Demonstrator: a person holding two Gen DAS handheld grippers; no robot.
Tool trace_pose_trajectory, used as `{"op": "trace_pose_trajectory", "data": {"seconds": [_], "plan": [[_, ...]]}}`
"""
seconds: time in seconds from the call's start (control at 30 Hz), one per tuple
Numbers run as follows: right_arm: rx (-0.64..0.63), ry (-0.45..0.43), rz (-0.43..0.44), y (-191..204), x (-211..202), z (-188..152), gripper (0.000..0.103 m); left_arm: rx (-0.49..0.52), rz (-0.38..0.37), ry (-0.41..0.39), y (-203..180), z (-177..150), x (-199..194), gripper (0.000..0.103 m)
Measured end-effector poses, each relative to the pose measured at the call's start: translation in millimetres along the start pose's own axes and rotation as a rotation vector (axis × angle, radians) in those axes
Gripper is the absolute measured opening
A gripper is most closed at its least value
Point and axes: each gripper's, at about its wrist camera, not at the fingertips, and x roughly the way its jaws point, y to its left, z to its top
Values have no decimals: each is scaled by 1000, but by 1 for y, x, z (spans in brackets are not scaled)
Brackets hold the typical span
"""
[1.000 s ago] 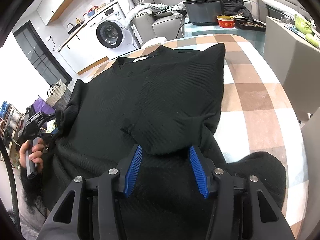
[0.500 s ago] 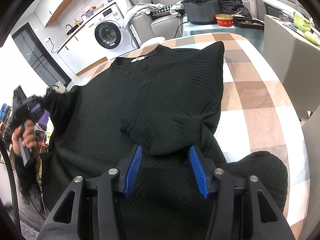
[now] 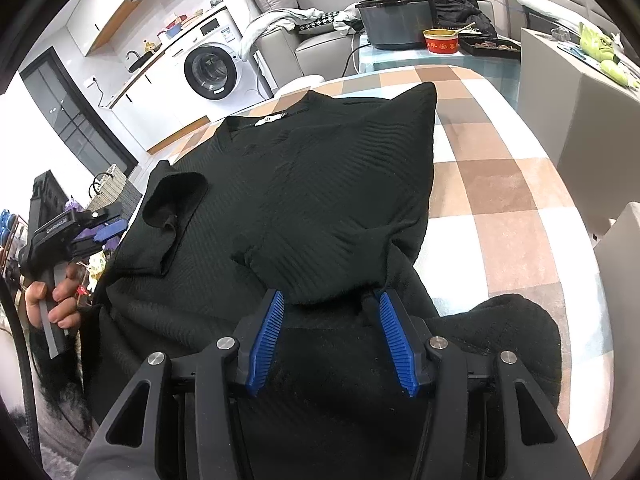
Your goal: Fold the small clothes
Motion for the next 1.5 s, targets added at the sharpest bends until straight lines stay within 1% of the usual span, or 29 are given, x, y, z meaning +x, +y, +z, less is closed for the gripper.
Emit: {"op": "trace_pose_trajectory", "data": {"seconds": [0.03, 0.07, 0.13, 0.2, 0.27, 0.33, 0.37, 0.43, 0.5, 0.53, 0.57, 0.63, 0.73, 0.83, 0.9, 0.93, 1.0, 1.13, 1.23, 1.33, 1.37, 1.5], "plan": [[-1, 0, 2, 1, 1, 0, 53, -25, 11, -5, 11, -4, -4, 57], [-3, 0, 3, 2, 1, 0, 53, -63, 21, 5, 19, 0, 0, 57], [-2, 1, 7, 3, 1, -1, 53, -86, -7, 23, 27, 0, 11, 57], [-2, 3, 9, 2, 0, -2, 54, -83, -19, 44, 22, 0, 25, 57], [4, 0, 9, 1, -2, -3, 54, -58, -45, 73, 9, 0, 46, 57], [7, 2, 9, 0, -3, -4, 54, -39, -36, 95, -8, 0, 67, 57], [7, 3, 8, 0, -3, -5, 54, -18, -38, 104, -20, 0, 77, 57], [2, 7, 8, 0, -3, -5, 54, 50, -67, 117, -52, -3, 95, 57], [-1, 7, 1, 0, -5, -4, 54, 158, -126, 134, -86, -11, 102, 57], [-1, 5, -2, 0, -6, -4, 54, 215, -145, 132, -100, -16, 100, 60], [-2, 3, -8, 0, -8, -4, 54, 262, -143, 128, -108, -20, 97, 63], [-4, -2, -10, 0, -11, -4, 54, 303, -116, 119, -114, -25, 89, 66], [-5, -18, -12, 0, -16, -5, 58, 269, -72, 117, -99, -29, 71, 66], [-4, -38, -12, -2, -24, -7, 59, 240, 28, 58, -70, -34, 37, 66], [-4, -46, -22, -5, -30, -8, 64, 223, 106, 16, -50, -42, 10, 67], [-5, -51, -30, -7, -34, -10, 66, 213, 133, 1, -40, -47, -5, 68], [2, -52, -51, -13, -43, -17, 67, 176, 198, -25, -18, -57, -27, 68], [31, -39, -89, -29, -57, -40, 69, 91, 269, -53, 22, -82, -64, 69], [62, -22, -127, -43, -65, -55, 69, 45, 305, -41, 49, -101, -80, 69], [90, -14, -169, -55, -69, -67, 69, 9, 309, -21, 68, -123, -89, 69], [96, -5, -188, -59, -70, -72, 70, 4, 309, -17, 71, -129, -91, 69], [93, 27, -213, -66, -66, -85, 70, 12, 307, -7, 75, -149, -94, 69]]}}
